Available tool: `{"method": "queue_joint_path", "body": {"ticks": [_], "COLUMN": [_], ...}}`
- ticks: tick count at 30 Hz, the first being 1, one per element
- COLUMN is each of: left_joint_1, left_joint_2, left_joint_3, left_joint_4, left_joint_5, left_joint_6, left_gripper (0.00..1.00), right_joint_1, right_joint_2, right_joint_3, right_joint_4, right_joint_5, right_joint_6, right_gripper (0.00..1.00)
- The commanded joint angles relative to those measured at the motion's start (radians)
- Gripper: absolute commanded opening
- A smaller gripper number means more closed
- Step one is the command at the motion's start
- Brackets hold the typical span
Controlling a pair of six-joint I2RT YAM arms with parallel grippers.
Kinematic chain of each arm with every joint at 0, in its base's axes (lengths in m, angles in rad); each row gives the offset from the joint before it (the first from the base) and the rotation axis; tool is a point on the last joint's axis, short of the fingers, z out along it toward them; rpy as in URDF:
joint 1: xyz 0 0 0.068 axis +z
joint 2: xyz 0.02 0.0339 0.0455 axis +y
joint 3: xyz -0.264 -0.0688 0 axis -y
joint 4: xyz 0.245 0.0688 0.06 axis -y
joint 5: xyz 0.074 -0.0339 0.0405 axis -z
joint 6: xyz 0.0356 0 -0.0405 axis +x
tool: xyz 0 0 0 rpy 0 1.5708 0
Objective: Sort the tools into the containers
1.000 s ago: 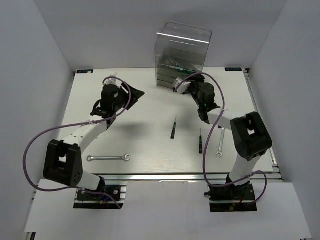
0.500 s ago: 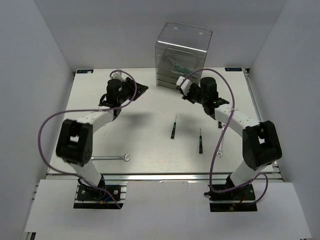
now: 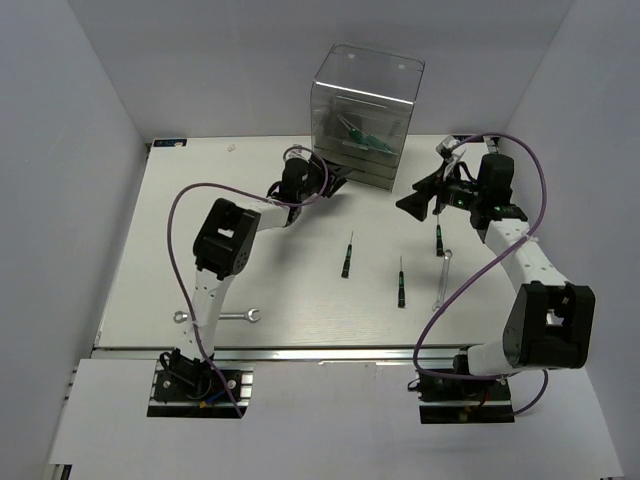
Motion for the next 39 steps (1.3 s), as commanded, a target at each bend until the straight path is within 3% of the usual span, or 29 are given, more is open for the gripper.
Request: {"method": "queue_joint_path", "body": {"ticks": [1,7,18,22,28,29,32,39], "left_joint_1": [-0.009,-0.026,-0.027,-0.027,-0.027,-0.027,-0.027,-0.027], "left_joint_2": [0.041,0.142,0.164,0.168,0.188,0.185,0.152,0.008], "left_joint_3": [0.124,0.278,0.286,0.280,0.312,0.306,0.235,-0.019], "left_joint_4": [0.063,0.048,0.079,0.095,0.112,0.118,0.164,0.299], "left_joint_5": [-0.079,-0.110,-0.144,-0.179,-0.214,-0.216,-0.211,-0.155], "left_joint_6": [-0.077,-0.091,-0.114,-0.122,-0.131,-0.129,-0.134,-0.125], "left_gripper": [0.58,0.57,0.48,0.42,0.17,0.09,0.00,0.00], "right_joint_1": [-0.046,-0.073,-0.074,-0.075,-0.076,-0.076,-0.076,-0.076], "right_joint_2": [-0.041,-0.066,-0.064,-0.061,-0.069,-0.070,-0.074,-0.064], "right_joint_3": [-0.049,-0.098,-0.126,-0.132,-0.137,-0.135,-0.140,-0.144], "right_joint_4": [-0.008,0.008,0.021,0.022,0.001,-0.002,-0.005,-0.024], "right_joint_5": [-0.101,-0.095,-0.084,-0.085,-0.082,-0.082,-0.079,-0.041], "right_joint_6": [0.048,0.036,0.019,0.018,-0.011,-0.014,-0.021,-0.025], "right_gripper": [0.84,0.80,0.78,0.78,0.77,0.77,0.76,0.74]}}
